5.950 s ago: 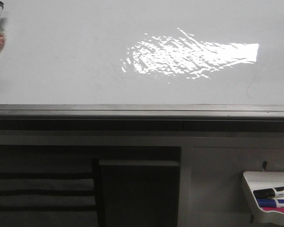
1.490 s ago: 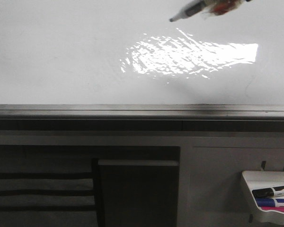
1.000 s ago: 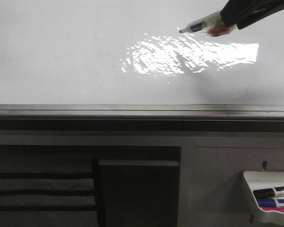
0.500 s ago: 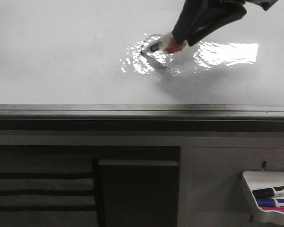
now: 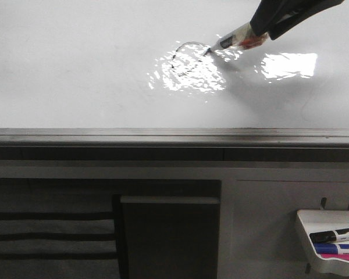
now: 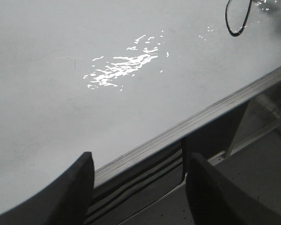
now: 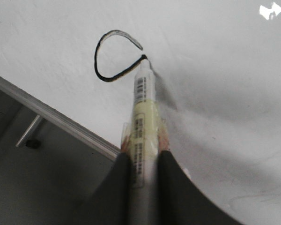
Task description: Write number 9 on whiteboard
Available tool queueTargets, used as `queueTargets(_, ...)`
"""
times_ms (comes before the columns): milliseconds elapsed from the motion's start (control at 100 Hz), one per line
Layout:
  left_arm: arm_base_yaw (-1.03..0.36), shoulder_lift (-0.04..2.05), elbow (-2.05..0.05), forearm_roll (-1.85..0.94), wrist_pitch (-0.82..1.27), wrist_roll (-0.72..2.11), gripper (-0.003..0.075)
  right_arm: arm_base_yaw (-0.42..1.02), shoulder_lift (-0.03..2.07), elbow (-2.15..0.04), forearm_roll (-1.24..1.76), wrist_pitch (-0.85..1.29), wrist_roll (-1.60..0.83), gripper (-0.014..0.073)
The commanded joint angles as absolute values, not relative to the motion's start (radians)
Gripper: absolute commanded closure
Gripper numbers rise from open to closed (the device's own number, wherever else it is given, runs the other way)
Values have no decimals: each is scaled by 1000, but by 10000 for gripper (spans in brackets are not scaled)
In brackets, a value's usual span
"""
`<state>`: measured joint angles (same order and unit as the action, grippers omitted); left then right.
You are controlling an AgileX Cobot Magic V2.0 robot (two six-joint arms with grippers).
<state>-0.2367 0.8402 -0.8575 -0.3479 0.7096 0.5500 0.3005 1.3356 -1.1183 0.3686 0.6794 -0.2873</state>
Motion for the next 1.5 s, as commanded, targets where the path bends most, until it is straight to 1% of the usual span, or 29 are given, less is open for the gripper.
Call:
queueTargets(0,-234,833,-884,-374,642,540,321,288,1335,-1136,340,696,-276,648)
queueTargets(160,-234,833,-884,-374,642,540,321,313,1366,-1078,340,756,-280,648)
queueTargets(350,-234,833,-884,-379,634,542,321,329,1342,-1107,344,781,-280,648)
queueTargets(430,-245,833,-886,-437,648,617,321,351,1316,-1141,344,825,-308,648)
queueTargets(490,-264,842,-905,-495,698,702,321,378,1287,-1161,350,861,-368,648)
queueTargets(580,-325,872,-949,-577,814,867,321,446,1238,-1178,350,913,-495,648)
queueTargets(670,-401,911,-981,-611,886,978,321,523,1194,-1179,350,954,-638,648)
queueTargets(770,-492,953,-1007,-626,894,1012,321,607,1154,-1179,350,970,-742,648)
queueTargets(910,-620,1018,-1042,-624,887,1015,321,673,1133,-1179,350,970,-768,648)
queueTargets(1060,-735,1104,-1070,-602,852,1015,321,685,1132,-1179,350,982,-768,648)
queueTargets(1200,-803,1185,-1105,-582,800,1015,321,685,1132,-1179,350,984,-768,648)
queueTargets(1380,-823,1281,-1153,-579,792,1015,321,685,1132,-1179,350,984,-768,648)
queueTargets(1490,-823,1304,-1162,-579,803,1015,321,685,1132,-1179,350,984,-768,648)
